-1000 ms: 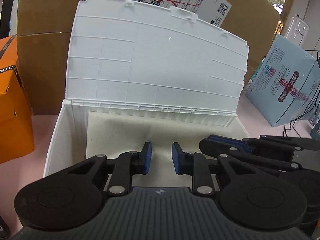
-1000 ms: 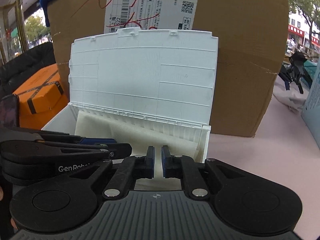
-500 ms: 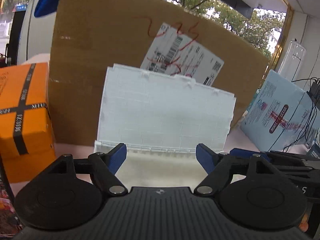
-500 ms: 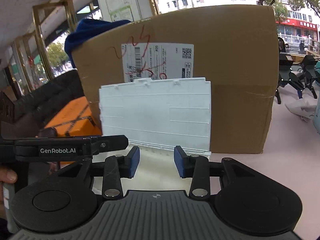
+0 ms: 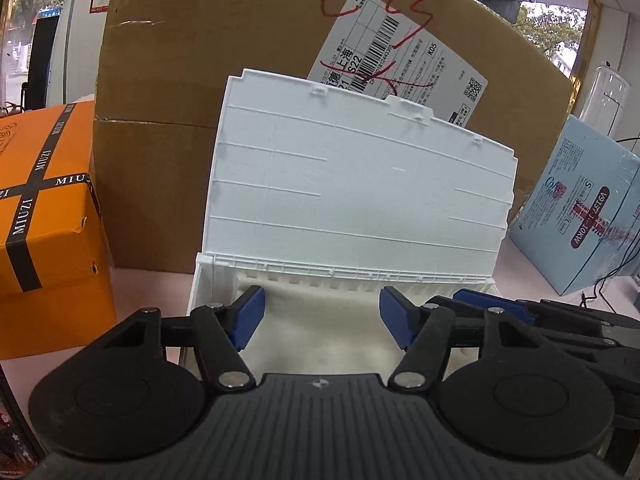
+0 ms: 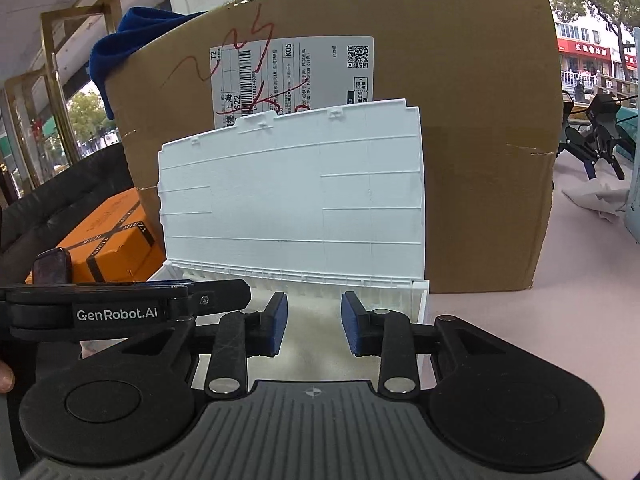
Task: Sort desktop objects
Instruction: 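Withdraw both open grippers from the white box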
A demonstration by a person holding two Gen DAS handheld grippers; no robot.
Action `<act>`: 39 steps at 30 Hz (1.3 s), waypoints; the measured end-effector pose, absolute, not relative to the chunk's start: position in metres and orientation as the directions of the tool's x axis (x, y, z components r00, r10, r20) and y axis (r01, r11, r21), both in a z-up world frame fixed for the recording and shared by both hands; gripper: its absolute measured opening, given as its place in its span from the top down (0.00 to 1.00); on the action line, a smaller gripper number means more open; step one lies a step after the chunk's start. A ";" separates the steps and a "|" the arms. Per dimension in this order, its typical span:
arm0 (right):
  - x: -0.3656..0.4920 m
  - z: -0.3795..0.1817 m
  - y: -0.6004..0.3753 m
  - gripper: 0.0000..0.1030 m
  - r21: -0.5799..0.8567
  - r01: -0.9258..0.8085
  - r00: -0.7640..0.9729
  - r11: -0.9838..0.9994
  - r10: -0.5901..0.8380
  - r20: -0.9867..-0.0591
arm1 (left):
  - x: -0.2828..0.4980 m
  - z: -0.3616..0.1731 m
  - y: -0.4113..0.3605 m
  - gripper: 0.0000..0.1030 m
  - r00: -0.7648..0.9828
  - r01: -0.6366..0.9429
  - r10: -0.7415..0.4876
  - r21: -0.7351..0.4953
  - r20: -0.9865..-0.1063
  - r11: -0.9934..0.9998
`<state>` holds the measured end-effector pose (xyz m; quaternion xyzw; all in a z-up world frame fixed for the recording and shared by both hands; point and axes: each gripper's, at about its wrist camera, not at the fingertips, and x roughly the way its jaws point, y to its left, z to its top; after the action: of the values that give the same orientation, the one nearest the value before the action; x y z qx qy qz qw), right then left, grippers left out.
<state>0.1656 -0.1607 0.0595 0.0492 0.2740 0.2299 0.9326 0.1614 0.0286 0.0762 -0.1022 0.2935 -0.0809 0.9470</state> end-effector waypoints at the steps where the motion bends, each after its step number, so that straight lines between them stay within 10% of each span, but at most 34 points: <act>1: 0.166 0.058 -0.161 0.70 0.218 -0.400 0.744 0.890 0.454 -0.489 | 0.162 0.076 0.028 0.42 0.815 0.092 -0.210 -0.236 -0.540 0.967; 5: 0.163 0.064 -0.169 0.57 0.219 -0.405 0.756 0.888 0.460 -0.466 | 0.162 0.079 0.031 0.38 0.817 0.092 -0.228 -0.271 -0.530 0.958; 10: 0.147 0.088 -0.188 0.12 0.196 -0.382 0.836 0.903 0.428 -0.344 | 0.144 0.099 0.038 0.21 0.882 0.086 -0.215 -0.306 -0.419 0.948; 15: 0.147 0.085 -0.184 0.10 0.097 -0.311 0.870 0.945 0.324 -0.372 | 0.134 0.109 0.038 0.16 0.924 -0.077 0.004 -0.175 -0.383 0.982; 18: 0.153 0.078 -0.179 0.18 0.053 -0.281 0.863 0.958 0.276 -0.422 | 0.143 0.098 0.050 0.16 0.892 -0.128 0.054 -0.135 -0.450 0.983; 22: 0.162 0.063 -0.174 0.67 0.015 -0.267 0.835 0.964 0.239 -0.496 | 0.156 0.081 0.051 0.26 0.851 -0.122 0.064 -0.077 -0.522 0.990; 25: 0.166 0.056 -0.175 0.81 0.012 -0.269 0.821 0.963 0.236 -0.520 | 0.157 0.079 0.049 0.29 0.847 -0.102 0.053 -0.064 -0.529 0.993; 39: 0.171 0.059 -0.191 0.87 -0.018 -0.296 0.800 0.955 0.238 -0.551 | 0.164 0.072 0.046 0.49 0.782 -0.026 -0.059 -0.128 -0.620 0.991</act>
<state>0.1713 -0.1909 0.0592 -0.0519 0.2831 0.1410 0.9472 0.1642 0.0455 0.0721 -0.0648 0.3300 -0.0088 0.9417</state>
